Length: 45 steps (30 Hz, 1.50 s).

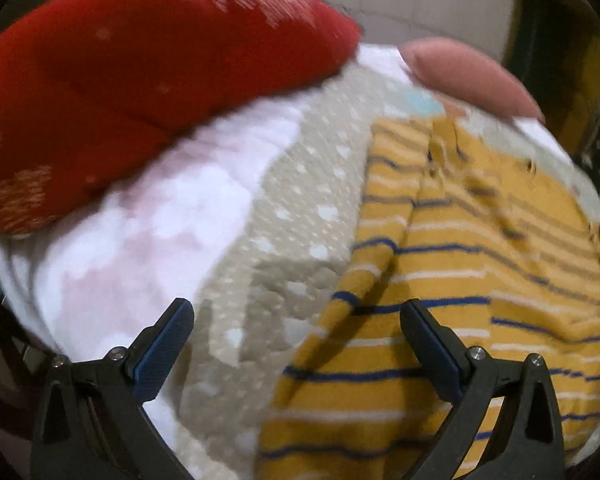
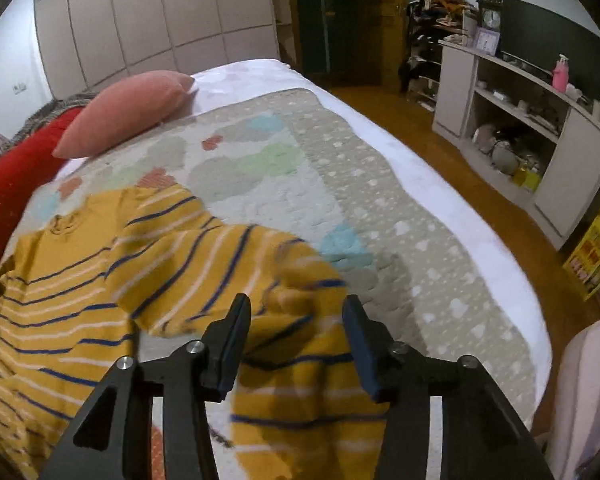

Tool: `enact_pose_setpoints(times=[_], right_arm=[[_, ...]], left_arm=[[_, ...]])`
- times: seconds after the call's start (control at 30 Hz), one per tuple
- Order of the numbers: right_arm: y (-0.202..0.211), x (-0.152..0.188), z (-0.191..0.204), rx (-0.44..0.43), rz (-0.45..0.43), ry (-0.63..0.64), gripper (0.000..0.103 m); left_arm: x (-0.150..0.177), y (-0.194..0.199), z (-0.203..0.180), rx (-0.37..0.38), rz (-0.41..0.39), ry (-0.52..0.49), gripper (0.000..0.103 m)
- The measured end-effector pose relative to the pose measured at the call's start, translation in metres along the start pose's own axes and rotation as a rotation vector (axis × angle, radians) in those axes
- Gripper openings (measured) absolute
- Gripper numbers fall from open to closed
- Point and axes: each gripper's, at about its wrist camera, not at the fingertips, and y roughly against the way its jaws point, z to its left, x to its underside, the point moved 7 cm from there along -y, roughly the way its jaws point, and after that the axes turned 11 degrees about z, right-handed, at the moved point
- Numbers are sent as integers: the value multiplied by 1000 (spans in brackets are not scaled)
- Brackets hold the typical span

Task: Fold small clothes

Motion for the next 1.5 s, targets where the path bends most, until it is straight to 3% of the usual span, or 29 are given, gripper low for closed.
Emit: enact_pose_setpoints(times=[0.03, 0.07, 0.1, 0.13, 0.2, 0.23, 0.3, 0.37, 0.5, 0.53, 0.57, 0.63, 0.8, 0.9, 0.93, 0.97, 1.0, 1.03, 1.07, 1.2, 1.27, 1.4, 1.5], right_arm=[[-1, 2, 4, -6, 2, 9, 52], [0, 6, 8, -8, 3, 17, 52], [0, 8, 13, -11, 3, 25, 52], [0, 9, 15, -13, 3, 31, 52], [-2, 9, 21, -12, 1, 45, 52], [-1, 11, 24, -9, -2, 55, 52], [2, 13, 28, -11, -9, 66, 52], [6, 14, 34, -24, -18, 71, 52], [11, 18, 56, -93, -16, 90, 55], [12, 21, 63, -116, -9, 100, 58], [11, 24, 72, -142, 2, 114, 62], [7, 32, 89, -184, 25, 146, 63], [-5, 52, 122, -227, 74, 187, 63], [-6, 61, 127, -252, 90, 186, 63], [-5, 64, 127, -247, 92, 188, 63], [-4, 67, 126, -239, 92, 191, 63], [-3, 70, 125, -228, 92, 194, 63], [-1, 72, 123, -221, 92, 196, 63], [0, 74, 120, -210, 92, 197, 63], [-1, 75, 105, -186, 102, 167, 63], [-3, 74, 101, -195, 110, 141, 63], [-3, 76, 106, -197, 107, 143, 63], [-4, 80, 111, -194, 112, 166, 66]], left_arm=[[0, -6, -3, 6, 31, -12, 55], [0, -8, -4, 4, 42, -18, 36], [-3, -8, -4, -10, 40, -23, 29], [-7, -5, 0, -38, 34, -27, 15], [-16, -2, 16, -110, 23, -2, 6], [-25, 1, 37, -211, 2, 35, 1], [-38, 6, 71, -308, -26, 98, 1], [-46, 13, 108, -342, -31, 187, 1], [-41, 41, 121, -232, -82, 216, 6], [-33, 47, 112, -181, -88, 180, 26], [-26, 47, 102, -140, -84, 146, 59], [-14, 44, 79, -59, -85, 83, 82], [-4, 17, 22, 87, -15, -41, 82], [-4, -12, 5, 99, 54, -47, 82], [-6, -14, 4, 99, 47, -40, 69], [-9, -13, 4, 111, 44, -36, 30], [-11, -9, 4, 138, 65, -29, 11], [-14, -7, 5, 163, 83, -20, 3], [-18, -4, 8, 164, 82, -16, 3], [-51, 9, 54, -177, -15, -15, 3], [-67, 11, 80, -256, -30, 31, 4], [-68, 23, 97, -177, -49, 77, 11], [-39, 39, 80, -78, -61, 62, 32]])
